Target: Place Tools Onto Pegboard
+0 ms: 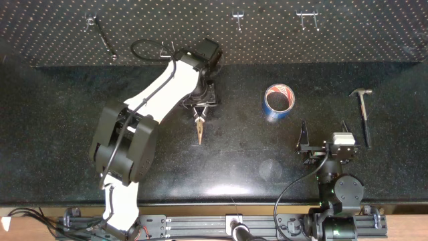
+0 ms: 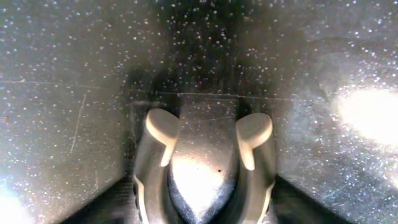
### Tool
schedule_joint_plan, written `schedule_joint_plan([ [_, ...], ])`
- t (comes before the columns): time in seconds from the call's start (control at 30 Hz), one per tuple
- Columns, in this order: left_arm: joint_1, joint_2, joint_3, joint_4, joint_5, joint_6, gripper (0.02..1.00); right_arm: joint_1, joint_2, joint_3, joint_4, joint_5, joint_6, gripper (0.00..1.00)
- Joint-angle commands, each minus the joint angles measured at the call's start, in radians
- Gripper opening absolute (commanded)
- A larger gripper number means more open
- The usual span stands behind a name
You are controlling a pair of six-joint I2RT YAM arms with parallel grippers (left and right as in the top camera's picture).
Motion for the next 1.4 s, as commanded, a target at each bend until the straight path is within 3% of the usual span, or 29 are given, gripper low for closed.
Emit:
schedule_joint_plan([
  [0.03, -0.005, 0.047, -0.037, 0.018, 0.008, -0.002, 0.386, 0.005, -0.007, -0.005, -0.002, 0.005, -0.008, 0.974],
  [0.1, -0.005, 0.047, -0.037, 0.021, 0.008, -0.002, 0.334, 0.005, -0.007, -0.005, -0.002, 0.005, -0.008, 0.974],
  [0.13, -0.005, 0.047, -0.037, 0.021, 0.008, -0.002, 0.218, 0.005, -0.007, -0.005, -0.002, 0.005, -0.008, 0.976],
  [0.23, -0.005, 0.047, -0.037, 0.021, 0.008, -0.002, 0.029, 0.005, -0.007, -0.005, -0.002, 0.005, -0.008, 0.976],
  [0.47, -0.005, 0.024, -0.037, 0.016, 0.024, -0.002, 0.029, 0.005, -0.007, -0.005, -0.002, 0.005, -0.008, 0.972],
  [0.8, -0.005, -0.303, -0.037, -0.030, -0.025, -0.002, 0.029, 0.005, -0.007, -0.005, -0.002, 0.005, -0.008, 0.976],
  [0.83, -0.006, -0.323, -0.037, -0.035, -0.048, -0.002, 0.027, 0.005, -0.007, -0.005, -0.002, 0.005, -0.008, 0.976],
  [1.0, -0.095, -0.486, -0.042, -0.011, -0.440, -0.002, 0.029, 0.005, -0.007, -0.005, -0.002, 0.005, -0.008, 0.976],
  [1.03, -0.097, -0.545, -0.071, 0.039, -0.476, -0.002, 0.027, 0.005, -0.007, -0.005, -0.002, 0.005, -0.008, 0.976],
  [1.17, -0.003, -0.812, -0.427, 0.446, -0.493, 0.005, 0.029, 0.005, -0.007, -0.005, -0.002, 0.005, -0.008, 0.976],
  [1.23, 0.025, -0.859, -0.522, 0.587, -0.489, 0.115, 0.029, 0.005, -0.007, -0.005, -0.002, 0.005, -0.008, 0.976],
  [1.3, 0.030, -0.849, -0.529, 0.712, -0.509, 0.318, 0.029, 0.005, -0.007, -0.005, -0.002, 0.005, -0.008, 0.976],
  [1.4, 0.030, -0.825, -0.530, 0.874, -0.576, 0.434, 0.029, 0.005, -0.007, -0.005, -0.002, 0.005, -0.008, 0.976],
])
